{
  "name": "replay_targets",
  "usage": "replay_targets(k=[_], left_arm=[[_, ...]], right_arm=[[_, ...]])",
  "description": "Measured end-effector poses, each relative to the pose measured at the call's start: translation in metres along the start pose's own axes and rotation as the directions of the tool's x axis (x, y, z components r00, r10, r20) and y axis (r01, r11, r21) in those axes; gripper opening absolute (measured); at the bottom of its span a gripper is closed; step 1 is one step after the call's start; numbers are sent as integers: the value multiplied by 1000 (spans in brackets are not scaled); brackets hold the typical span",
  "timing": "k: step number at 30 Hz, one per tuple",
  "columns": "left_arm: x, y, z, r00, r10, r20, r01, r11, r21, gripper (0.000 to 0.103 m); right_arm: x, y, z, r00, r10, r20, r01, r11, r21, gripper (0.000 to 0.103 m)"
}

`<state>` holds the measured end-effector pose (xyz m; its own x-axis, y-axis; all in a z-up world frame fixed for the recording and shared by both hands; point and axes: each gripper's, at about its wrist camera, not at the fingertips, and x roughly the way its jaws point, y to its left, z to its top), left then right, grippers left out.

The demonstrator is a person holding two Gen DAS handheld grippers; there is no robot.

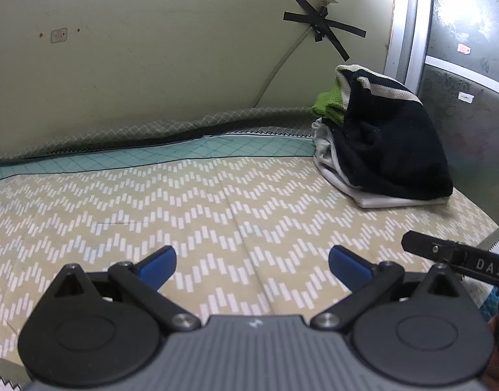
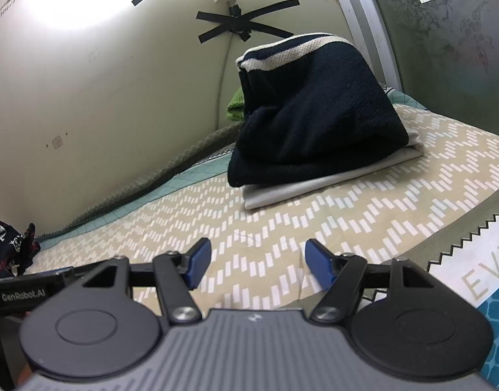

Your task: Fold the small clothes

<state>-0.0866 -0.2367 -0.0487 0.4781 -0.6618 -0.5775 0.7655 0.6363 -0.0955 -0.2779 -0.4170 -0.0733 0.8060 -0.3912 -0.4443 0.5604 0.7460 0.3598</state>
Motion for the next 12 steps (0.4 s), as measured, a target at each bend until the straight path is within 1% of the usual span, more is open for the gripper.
replay_targets(k=[3,7,12], left_arm=[[1,-1,-1,1000,-9,-7,9,1000,9,103],[3,-3,-2,1000,-4,-15,4,999,39,103],[6,-2,-2,1000,0,-25,2,999,45,103]], right_arm=[[0,0,0,1000,-2,-2,2,1000,2,64],[1,-1,1,1000,-2,-2,2,1000,1,64],[1,0,0,1000,-2,-3,2,1000,1,64]])
